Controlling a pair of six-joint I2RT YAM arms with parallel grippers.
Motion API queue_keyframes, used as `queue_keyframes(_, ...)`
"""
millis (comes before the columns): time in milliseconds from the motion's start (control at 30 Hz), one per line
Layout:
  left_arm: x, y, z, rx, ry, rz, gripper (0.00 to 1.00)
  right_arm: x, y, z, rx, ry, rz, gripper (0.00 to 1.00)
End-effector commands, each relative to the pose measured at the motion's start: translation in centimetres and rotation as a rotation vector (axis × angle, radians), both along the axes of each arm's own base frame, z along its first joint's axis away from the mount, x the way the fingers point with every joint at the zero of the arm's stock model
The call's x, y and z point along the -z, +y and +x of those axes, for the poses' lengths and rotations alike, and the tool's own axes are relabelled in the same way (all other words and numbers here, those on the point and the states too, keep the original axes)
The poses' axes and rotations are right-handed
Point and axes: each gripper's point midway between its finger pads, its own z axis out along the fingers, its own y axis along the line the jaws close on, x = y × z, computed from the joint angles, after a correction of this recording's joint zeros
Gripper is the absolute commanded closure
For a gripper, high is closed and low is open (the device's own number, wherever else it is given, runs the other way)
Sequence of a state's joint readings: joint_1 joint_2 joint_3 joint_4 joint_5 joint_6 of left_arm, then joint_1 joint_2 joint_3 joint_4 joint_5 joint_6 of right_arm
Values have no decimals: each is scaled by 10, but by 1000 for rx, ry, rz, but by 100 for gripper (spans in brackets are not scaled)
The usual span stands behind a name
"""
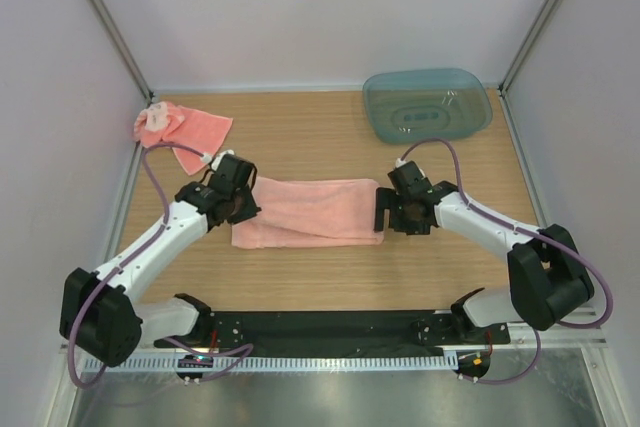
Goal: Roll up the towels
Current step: Fold the towel
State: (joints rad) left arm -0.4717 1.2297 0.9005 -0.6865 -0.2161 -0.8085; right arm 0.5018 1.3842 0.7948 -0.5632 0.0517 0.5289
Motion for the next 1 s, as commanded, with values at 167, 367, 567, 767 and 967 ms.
queue_keyframes(167,10,20,-31,-32,38,30,98,-27,7,23,4,-83,12,11)
queue_keyframes(367,40,27,-53,-47,109,38,92,-39,14,30,-9,-97,33,11)
queue_keyframes(567,51,29,-64,-85,138,19,92,-74,71,38,-129,-113,308,17)
queue_keyframes(767,64,31,-70,-96,175,28,100,-52,108,48,-181,-58,461,27)
queue_keyframes(967,74,34,-77,-117,204,36,100,-6,109,56,-164,12,422,56)
